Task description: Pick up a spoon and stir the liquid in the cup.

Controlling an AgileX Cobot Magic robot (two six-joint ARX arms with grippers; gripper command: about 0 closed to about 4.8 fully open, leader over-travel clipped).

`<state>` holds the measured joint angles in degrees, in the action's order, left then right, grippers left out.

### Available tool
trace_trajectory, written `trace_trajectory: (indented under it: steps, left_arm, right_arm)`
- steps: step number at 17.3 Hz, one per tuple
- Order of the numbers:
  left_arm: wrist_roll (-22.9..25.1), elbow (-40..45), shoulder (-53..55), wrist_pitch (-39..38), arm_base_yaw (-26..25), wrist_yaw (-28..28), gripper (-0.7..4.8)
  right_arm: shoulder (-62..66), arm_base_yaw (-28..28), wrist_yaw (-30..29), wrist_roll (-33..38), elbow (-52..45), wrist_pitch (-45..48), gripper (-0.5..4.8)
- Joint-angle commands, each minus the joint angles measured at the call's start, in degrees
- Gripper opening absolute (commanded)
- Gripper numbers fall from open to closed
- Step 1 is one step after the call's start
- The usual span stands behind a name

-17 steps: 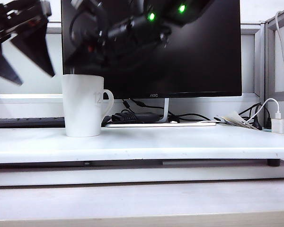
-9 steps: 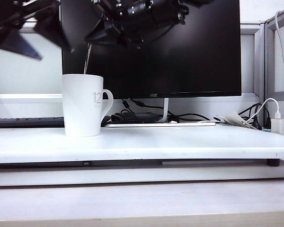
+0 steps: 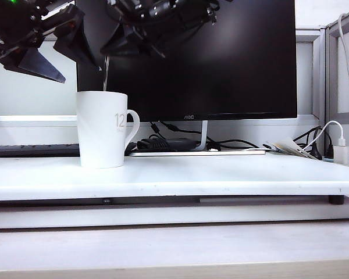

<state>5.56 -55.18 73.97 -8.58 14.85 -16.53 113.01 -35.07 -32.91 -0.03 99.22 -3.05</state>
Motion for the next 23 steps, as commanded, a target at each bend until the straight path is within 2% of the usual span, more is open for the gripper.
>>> trace_trajectory:
  steps: [1, 2, 5, 7, 9, 11, 12, 13, 15, 17, 20, 23]
  left_arm:
    - [0.3, -0.2, -0.5, -2.1, 0.0, 0.6, 4.79]
    - [0.5, -0.2, -0.5, -2.8, 0.0, 1.2, 4.79]
    - [1.6, -0.2, -0.5, -3.8, 0.0, 1.3, 4.79]
    - [1.5, -0.2, -0.5, -3.8, 0.0, 1.3, 4.79]
    - [1.5, -0.2, -0.5, -4.5, 0.0, 1.3, 4.79]
    - [1.5, -0.2, -0.6, -5.2, 0.0, 1.3, 4.79]
    - [1.5, -0.2, -0.7, -5.6, 0.0, 1.3, 4.79]
    - [1.5, -0.2, -0.7, -5.8, 0.0, 1.3, 4.79]
    - [1.5, -0.2, -0.7, -5.6, 0.0, 1.3, 4.79]
    - [1.5, -0.2, -0.7, -5.7, 0.0, 1.3, 4.79]
    - [1.5, -0.2, -0.7, -5.6, 0.0, 1.3, 4.79]
    - [1.6, -0.2, -0.7, -5.6, 0.0, 1.6, 4.79]
  right_arm:
    - [-0.3, -0.1, 3.5, -3.1, 0.3, -1.1, -0.02]
    - [-0.3, -0.1, 3.2, -3.3, 0.3, -0.7, -0.02]
    - [0.0, -0.2, -4.3, -3.5, 0.3, 0.1, -0.02]
    - [0.0, -0.3, -6.3, -6.6, 0.3, -3.5, -0.02]
    - [0.0, 0.7, -5.8, -9.2, 0.3, -10.1, -0.02]
    - [0.0, 0.8, -0.9, -11.7, 0.3, -12.5, -0.02]
    - [0.0, 0.7, 2.1, -12.4, 0.3, -11.3, -0.02]
    - [0.0, 0.7, 2.5, -12.2, 0.3, -8.2, -0.02]
    - [0.0, 0.3, 1.2, -12.0, 0.3, -3.2, -0.02]
    - [0.0, 0.0, -2.7, -12.0, 0.3, 0.0, -0.02]
    - [0.0, -0.5, -7.8, -12.0, 0.3, -1.9, -0.02]
    - [-0.1, -0.3, -7.6, -12.0, 0.3, -7.4, -0.02]
